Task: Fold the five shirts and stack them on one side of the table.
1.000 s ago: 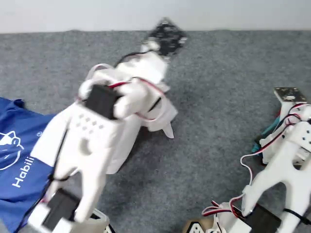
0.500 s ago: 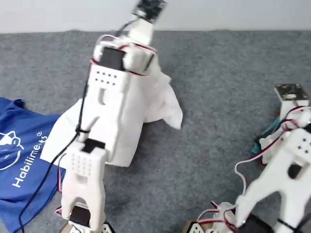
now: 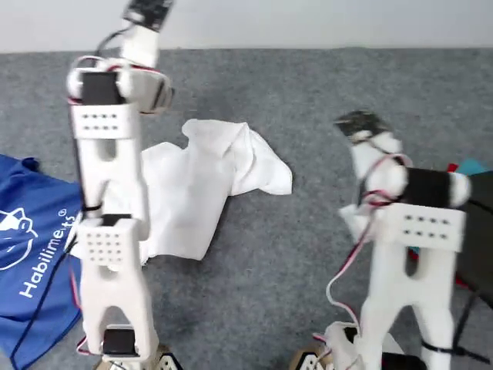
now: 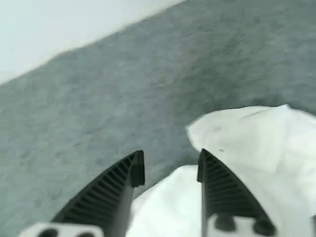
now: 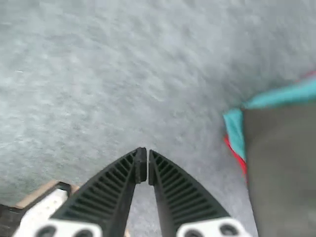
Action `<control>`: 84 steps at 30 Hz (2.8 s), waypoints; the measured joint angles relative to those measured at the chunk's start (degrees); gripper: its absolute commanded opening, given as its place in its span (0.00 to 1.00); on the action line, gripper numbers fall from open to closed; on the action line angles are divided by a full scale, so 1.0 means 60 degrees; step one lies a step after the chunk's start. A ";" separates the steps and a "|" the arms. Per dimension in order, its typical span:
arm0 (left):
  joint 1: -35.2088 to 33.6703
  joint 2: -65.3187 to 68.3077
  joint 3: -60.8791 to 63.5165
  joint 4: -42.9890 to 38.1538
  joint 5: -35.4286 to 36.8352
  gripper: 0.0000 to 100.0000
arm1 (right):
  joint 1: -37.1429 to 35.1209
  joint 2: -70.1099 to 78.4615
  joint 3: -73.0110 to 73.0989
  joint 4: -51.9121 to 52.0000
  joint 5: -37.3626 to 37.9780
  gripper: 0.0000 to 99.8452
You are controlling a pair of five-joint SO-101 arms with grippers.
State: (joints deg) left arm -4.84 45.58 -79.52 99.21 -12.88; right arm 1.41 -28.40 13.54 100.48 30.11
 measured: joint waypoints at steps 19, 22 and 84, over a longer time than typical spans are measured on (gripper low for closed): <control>-0.4821 -0.5260 0.8586 0.0015 -0.1582 0.19 | -0.6271 0.3487 0.0000 -0.1421 -0.1333 0.22; -0.5568 -0.5289 0.8659 0.0015 -0.1612 0.19 | -0.6813 0.3985 0.0000 -0.1890 -0.1333 0.22; -0.7429 -0.5348 0.9509 0.0015 -0.2447 0.19 | -0.4703 0.7560 -0.7810 0.0000 0.3355 0.01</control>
State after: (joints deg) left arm -49.41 13.49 -22.46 99.30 -27.56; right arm -26.81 16.97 -33.32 100.48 50.24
